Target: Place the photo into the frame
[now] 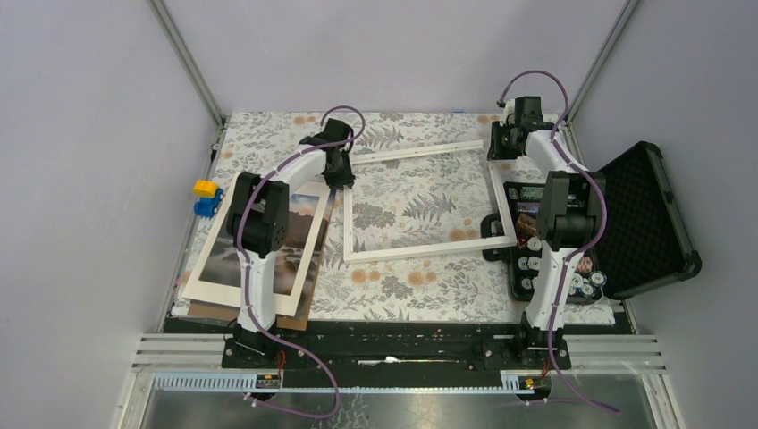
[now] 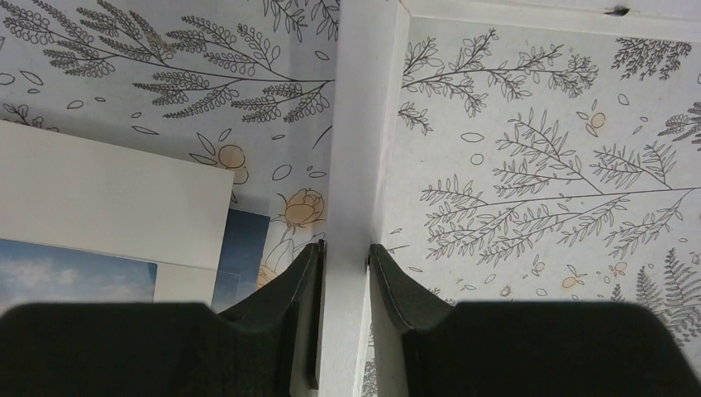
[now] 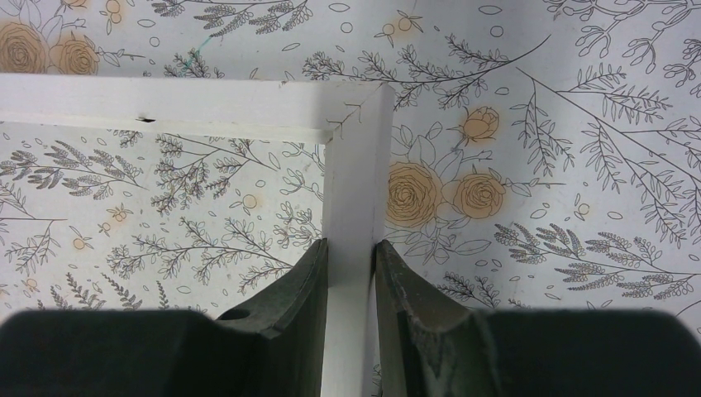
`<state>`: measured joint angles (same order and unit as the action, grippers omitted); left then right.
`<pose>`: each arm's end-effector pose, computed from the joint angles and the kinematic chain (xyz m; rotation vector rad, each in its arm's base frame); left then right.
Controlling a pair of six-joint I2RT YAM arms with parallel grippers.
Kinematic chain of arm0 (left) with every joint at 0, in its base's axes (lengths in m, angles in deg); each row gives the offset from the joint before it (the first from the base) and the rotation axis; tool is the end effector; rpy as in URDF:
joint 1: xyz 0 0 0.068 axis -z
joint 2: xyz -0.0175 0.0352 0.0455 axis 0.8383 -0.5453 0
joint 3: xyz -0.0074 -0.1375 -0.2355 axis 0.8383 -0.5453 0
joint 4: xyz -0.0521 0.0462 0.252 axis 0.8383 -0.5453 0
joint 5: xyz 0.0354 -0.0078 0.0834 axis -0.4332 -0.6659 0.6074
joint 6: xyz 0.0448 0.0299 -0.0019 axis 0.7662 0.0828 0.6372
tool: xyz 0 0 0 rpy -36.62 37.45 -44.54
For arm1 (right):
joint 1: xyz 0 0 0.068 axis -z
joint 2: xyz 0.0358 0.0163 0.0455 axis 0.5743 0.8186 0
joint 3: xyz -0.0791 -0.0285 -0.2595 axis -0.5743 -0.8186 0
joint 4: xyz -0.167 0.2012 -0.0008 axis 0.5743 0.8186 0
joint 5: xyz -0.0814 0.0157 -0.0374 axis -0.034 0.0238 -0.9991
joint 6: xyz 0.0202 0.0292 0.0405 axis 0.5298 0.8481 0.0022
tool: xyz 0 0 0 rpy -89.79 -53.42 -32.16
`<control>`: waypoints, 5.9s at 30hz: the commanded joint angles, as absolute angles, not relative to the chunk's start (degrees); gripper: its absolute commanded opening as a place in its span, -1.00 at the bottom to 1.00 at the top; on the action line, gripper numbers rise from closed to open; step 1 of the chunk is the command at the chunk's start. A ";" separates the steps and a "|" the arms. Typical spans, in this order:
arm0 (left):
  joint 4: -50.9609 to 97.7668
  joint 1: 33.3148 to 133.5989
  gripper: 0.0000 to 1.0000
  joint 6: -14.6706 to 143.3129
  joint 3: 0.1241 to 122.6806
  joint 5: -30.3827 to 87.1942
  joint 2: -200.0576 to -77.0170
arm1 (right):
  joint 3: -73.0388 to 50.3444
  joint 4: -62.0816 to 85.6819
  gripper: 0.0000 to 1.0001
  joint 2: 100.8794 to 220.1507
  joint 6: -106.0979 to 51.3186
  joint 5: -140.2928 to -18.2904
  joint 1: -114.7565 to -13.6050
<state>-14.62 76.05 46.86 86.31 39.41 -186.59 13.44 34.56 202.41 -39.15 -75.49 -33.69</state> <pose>0.4377 -0.1497 0.1816 -0.2475 2.6619 -0.2102 0.4887 -0.0045 0.2182 -0.1693 2.3531 0.1834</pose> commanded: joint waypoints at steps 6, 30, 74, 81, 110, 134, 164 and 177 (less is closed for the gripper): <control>-11.70 74.54 -1.00 45.48 82.18 44.04 -182.73 | 14.27 33.79 -1.00 201.83 -39.94 -75.15 -33.99; -16.89 77.69 0.42 46.52 71.21 37.96 -163.53 | 13.12 34.01 -1.00 201.08 -39.21 -75.43 -34.00; -15.60 87.02 -0.30 41.41 57.58 45.77 -165.14 | 13.36 34.67 -1.00 201.77 -39.40 -73.32 -34.04; -16.09 87.02 -0.67 41.05 57.27 47.88 -166.41 | 13.44 35.02 -1.00 201.78 -39.60 -74.15 -34.08; -10.21 86.49 0.24 38.83 50.91 47.32 -154.90 | 14.09 36.23 -1.00 203.04 -39.35 -76.70 -34.79; 10.85 95.44 0.97 20.01 28.24 21.11 -136.24 | 13.83 40.30 -1.00 193.97 -18.80 -91.73 -34.79; 11.43 81.21 0.97 34.42 42.90 13.96 -141.62 | -20.67 18.41 -1.00 164.26 -14.01 -73.80 -27.32; 4.23 73.23 0.95 42.61 74.51 21.90 -170.30 | -21.49 15.21 -1.00 163.33 -15.31 -72.32 -27.32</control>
<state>9.97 72.73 36.48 64.02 19.15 -163.25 -26.49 10.69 162.94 -13.82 -68.89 -27.13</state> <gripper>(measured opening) 0.980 0.011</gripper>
